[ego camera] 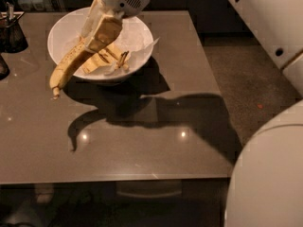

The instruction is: Pick banana from white bowl

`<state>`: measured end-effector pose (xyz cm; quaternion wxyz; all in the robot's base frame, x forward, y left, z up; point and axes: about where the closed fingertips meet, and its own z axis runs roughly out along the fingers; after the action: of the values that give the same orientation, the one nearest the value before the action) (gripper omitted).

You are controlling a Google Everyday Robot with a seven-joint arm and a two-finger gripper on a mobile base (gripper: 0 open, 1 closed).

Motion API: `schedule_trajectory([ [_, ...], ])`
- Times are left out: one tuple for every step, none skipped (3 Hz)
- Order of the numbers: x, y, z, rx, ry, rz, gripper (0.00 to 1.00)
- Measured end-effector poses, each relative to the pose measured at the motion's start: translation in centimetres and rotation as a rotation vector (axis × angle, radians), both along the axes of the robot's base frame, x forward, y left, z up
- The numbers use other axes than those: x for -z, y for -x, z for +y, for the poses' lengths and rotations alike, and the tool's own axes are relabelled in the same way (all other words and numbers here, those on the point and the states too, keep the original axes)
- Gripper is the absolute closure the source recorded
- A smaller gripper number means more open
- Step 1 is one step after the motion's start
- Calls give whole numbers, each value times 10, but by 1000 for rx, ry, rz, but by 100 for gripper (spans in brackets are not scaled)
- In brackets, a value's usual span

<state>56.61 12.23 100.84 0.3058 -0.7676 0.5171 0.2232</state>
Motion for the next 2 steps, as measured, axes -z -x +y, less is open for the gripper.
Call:
schedule_trajectory([
  [8,23,1,-15,-41,66,100],
  [20,54,4,-43,-62,141,100],
])
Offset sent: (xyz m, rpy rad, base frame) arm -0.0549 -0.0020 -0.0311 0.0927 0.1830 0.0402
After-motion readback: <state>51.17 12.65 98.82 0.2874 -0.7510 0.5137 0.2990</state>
